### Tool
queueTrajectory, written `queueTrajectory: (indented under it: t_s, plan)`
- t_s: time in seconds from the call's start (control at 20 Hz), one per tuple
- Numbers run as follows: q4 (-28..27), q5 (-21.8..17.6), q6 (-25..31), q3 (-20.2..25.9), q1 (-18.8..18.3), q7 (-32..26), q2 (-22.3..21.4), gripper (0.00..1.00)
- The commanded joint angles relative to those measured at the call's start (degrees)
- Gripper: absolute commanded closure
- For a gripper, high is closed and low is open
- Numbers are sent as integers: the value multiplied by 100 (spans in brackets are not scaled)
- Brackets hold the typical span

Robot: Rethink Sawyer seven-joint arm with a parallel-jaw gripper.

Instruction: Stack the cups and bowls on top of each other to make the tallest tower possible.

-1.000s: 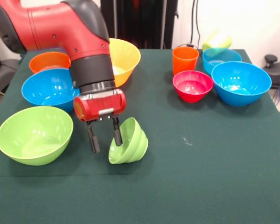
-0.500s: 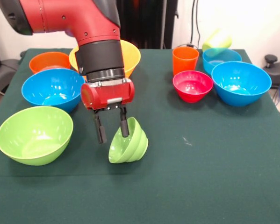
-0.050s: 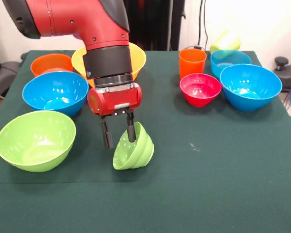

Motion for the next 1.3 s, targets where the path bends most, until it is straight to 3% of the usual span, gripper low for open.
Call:
queueTrajectory:
  t_s: [0.05, 0.9, 1.3]
  plan:
    - [-140, 194, 506, -529, 316, 724, 303, 0]
    - [-119, 498, 265, -585, 440, 695, 666, 0]
    - [85, 586, 495, 201, -159, 208, 1049, 0]
